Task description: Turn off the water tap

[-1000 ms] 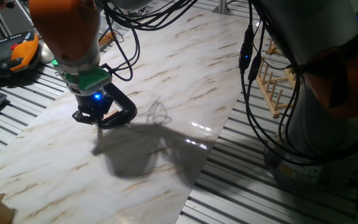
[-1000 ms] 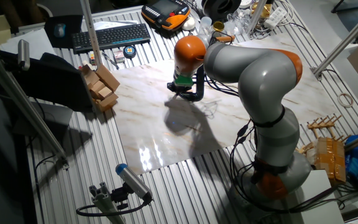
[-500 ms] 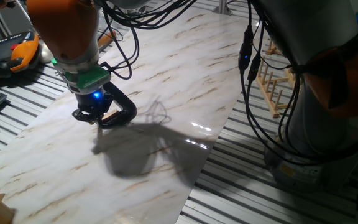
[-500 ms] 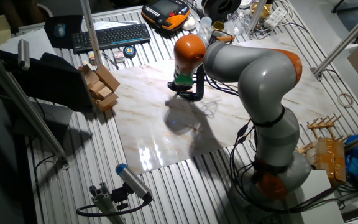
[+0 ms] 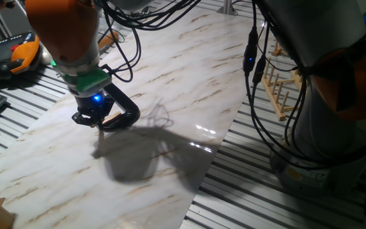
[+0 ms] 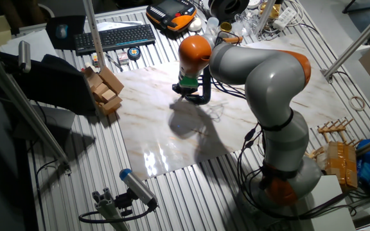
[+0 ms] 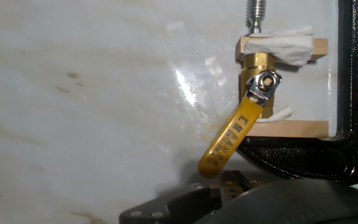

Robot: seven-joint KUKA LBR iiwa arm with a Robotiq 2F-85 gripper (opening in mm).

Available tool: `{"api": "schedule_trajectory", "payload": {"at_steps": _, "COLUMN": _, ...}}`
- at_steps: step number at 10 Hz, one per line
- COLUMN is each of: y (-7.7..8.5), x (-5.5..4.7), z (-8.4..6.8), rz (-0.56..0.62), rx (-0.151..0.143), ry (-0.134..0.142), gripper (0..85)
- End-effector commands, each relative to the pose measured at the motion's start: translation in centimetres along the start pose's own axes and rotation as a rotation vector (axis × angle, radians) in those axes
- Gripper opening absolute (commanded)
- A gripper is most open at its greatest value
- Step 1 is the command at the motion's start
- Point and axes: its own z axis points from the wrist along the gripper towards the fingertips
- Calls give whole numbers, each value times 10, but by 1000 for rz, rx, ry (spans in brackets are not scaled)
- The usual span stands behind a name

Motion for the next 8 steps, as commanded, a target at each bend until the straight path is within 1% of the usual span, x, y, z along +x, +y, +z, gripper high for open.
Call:
{"api": "schedule_trajectory", "payload": {"at_steps": 1, "y": 0, "x": -1, "z": 1, "rz": 4, "rx": -3, "ry": 0, "gripper": 0}}
{"api": "schedule_trajectory", "payload": {"at_steps": 2, "y": 1, "x": -2, "z": 1, "rz": 15, "rx": -1, "ry": 1, "gripper": 0}}
{"api": "schedule_trajectory", "payload": {"at_steps": 3, "y": 3, "x": -3, "z": 0, "rz": 37, "rx": -6, "ry": 8, "gripper": 0}}
{"api": "schedule_trajectory", "payload": {"at_steps": 5, "y": 7, "x": -5, "z": -1, "rz": 47, "rx": 2, "ry": 12, "gripper": 0}}
{"api": "schedule_trajectory", "payload": {"at_steps": 8, "y": 10, "x": -7, "z": -1, "rz": 62, "rx": 11, "ry": 6, "gripper": 0}}
